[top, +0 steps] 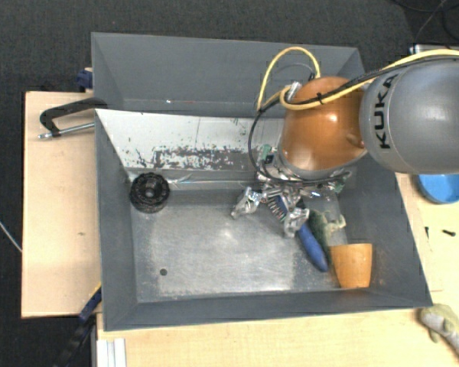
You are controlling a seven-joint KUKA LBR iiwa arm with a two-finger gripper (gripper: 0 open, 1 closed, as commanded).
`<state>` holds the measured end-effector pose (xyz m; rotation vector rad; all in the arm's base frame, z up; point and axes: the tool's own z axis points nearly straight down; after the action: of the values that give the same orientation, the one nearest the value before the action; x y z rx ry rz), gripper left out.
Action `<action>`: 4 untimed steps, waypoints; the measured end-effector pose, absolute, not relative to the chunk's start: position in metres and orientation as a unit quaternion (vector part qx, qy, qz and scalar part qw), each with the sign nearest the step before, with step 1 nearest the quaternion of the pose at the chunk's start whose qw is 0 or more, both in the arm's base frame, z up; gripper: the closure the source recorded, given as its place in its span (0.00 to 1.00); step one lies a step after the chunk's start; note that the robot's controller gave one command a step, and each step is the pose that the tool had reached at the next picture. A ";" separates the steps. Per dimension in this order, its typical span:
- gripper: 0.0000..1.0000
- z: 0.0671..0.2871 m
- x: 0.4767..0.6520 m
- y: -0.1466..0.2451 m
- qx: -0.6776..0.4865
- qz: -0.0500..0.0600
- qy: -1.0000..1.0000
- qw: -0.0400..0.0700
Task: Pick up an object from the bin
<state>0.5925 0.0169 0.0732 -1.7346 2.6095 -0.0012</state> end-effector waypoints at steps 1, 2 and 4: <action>0.00 0.094 0.584 -0.029 -0.583 0.002 0.812 0.007; 0.00 0.110 0.574 -0.081 -0.564 -0.002 0.825 0.004; 1.00 0.093 0.602 -0.106 -0.717 0.003 0.697 0.000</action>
Offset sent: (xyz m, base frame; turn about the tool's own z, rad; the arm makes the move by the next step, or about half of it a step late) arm -0.0107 -0.0500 0.0176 -0.0788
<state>0.6018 -0.1062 0.0928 -2.2520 2.1891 0.0084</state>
